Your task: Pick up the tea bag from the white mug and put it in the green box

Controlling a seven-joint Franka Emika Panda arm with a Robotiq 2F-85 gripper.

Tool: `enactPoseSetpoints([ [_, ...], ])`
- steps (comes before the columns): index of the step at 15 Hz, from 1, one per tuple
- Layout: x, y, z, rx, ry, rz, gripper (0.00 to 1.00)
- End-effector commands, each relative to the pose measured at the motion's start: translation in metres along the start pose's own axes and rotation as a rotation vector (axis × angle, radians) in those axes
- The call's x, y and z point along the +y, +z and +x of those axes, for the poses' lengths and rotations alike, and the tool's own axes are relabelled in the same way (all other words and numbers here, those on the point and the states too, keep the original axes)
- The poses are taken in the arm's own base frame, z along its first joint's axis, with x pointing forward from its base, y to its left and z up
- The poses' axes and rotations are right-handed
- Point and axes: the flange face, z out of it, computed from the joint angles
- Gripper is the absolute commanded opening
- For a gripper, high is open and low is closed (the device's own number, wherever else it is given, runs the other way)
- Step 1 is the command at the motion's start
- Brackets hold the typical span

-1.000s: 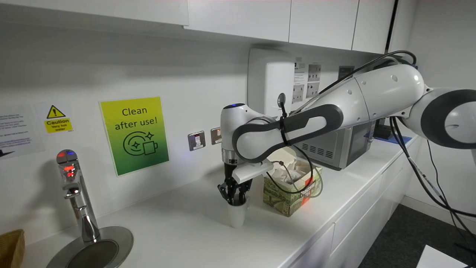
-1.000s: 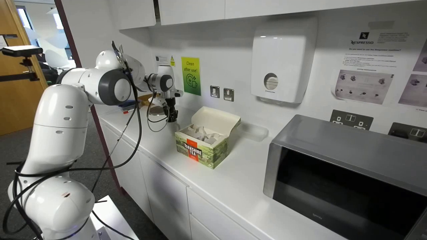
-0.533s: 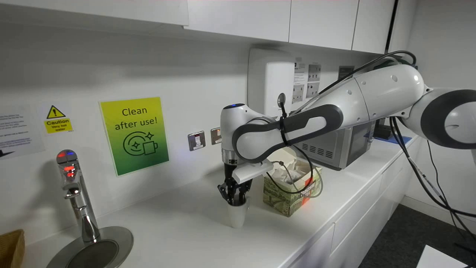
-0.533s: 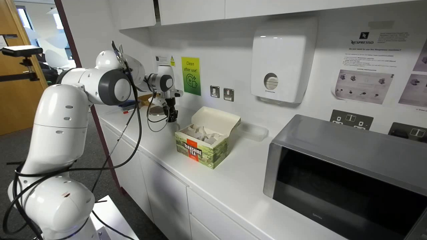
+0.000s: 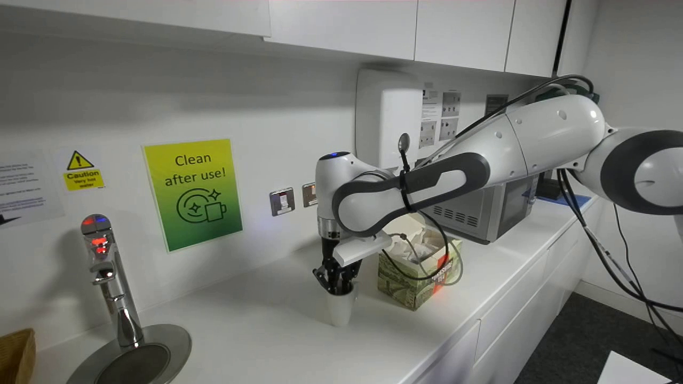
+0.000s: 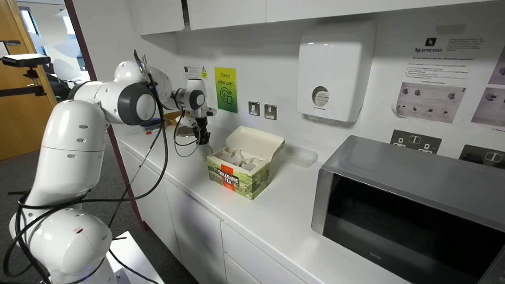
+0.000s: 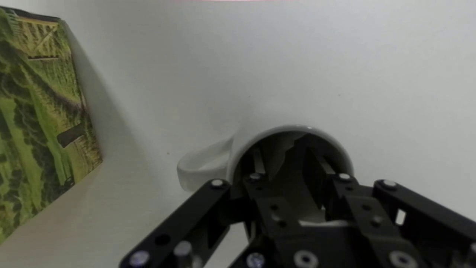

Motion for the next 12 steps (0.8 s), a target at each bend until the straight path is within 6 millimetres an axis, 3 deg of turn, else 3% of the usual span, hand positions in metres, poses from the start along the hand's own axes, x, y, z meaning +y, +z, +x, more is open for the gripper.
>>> enactPoseSetpoints([
  [1, -0.0008, -0.0021, 0.004, -0.027, -0.009, -0.015, 0.44],
  [7, -0.0013, 0.0016, 0.0051, -0.032, -0.01, -0.016, 0.42],
  [8, -0.0013, 0.0019, 0.005, -0.033, -0.011, -0.016, 0.35],
  [9, -0.0014, 0.0023, 0.0048, -0.034, -0.011, -0.017, 0.18],
  [12, -0.0015, 0.0036, 0.0046, -0.036, -0.011, -0.017, 0.0],
])
